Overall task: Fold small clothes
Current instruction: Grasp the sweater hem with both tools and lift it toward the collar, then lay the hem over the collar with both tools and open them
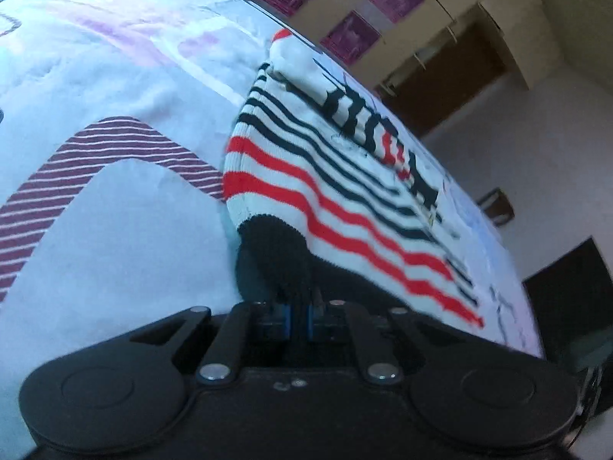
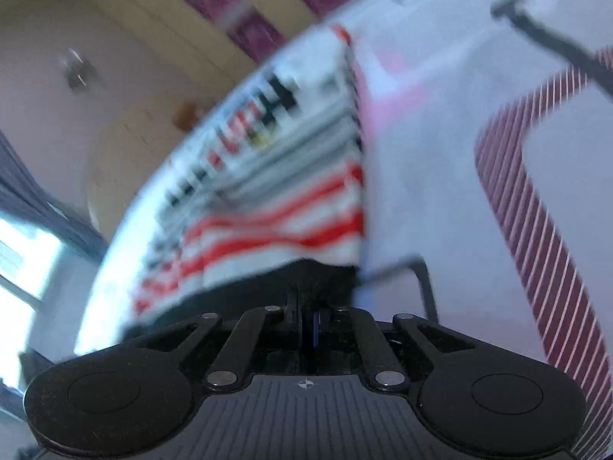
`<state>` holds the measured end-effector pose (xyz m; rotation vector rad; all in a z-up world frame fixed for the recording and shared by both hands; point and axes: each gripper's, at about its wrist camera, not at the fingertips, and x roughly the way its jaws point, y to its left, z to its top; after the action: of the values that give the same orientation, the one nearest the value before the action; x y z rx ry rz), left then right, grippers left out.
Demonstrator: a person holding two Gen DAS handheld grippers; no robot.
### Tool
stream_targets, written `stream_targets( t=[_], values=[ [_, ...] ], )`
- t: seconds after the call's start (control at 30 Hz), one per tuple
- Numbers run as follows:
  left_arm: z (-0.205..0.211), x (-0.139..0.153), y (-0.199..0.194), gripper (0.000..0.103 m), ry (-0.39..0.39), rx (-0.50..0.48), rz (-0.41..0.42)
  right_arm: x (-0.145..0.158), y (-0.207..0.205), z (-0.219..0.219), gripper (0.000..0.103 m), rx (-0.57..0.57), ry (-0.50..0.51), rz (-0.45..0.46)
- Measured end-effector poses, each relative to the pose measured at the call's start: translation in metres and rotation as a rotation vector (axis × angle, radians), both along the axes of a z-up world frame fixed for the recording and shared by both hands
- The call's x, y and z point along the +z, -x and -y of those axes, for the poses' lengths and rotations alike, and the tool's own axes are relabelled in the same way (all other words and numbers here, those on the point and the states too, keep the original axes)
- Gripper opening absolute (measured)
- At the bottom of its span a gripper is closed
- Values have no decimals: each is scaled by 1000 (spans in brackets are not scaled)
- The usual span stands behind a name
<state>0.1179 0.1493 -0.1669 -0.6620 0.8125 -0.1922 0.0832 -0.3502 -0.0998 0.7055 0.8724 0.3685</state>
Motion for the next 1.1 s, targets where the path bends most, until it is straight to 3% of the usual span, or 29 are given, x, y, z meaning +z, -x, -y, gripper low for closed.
stream_targets(
  t=[0.07, 0.27, 0.37, 0.53, 0.63, 0.77, 0.97, 1.07, 1.1],
  values=[
    [2, 10, 2, 7, 8, 11, 40, 12, 0, 3, 4, -31, -36, 44],
    [-5, 68, -24, 7, 56, 39, 202, 78, -34, 8, 4, -50, -15, 223],
    [-3, 94, -62, 7, 67, 33, 264, 105, -72, 5, 4, -90, -22, 282],
    [-4, 111, -155, 7, 70, 30, 271, 124, -154, 2, 4, -135, -41, 281],
    [-3, 100, -219, 7, 18, 11, 194, 117, -208, -2, 4, -153, -25, 221],
    [-2, 70, -288, 7, -11, -26, 90, 82, -276, -4, 4, -184, -18, 103],
    [-6, 34, -342, 8, -12, -79, 27, 35, -336, 1, 4, -195, -19, 5],
    [-9, 26, -358, 31, 33, -99, 52, 27, -354, 0, 8, -189, -31, 44],
    [-11, 26, -361, 46, 56, -94, 56, 26, -358, 1, 33, -196, -34, 46]
  ],
)
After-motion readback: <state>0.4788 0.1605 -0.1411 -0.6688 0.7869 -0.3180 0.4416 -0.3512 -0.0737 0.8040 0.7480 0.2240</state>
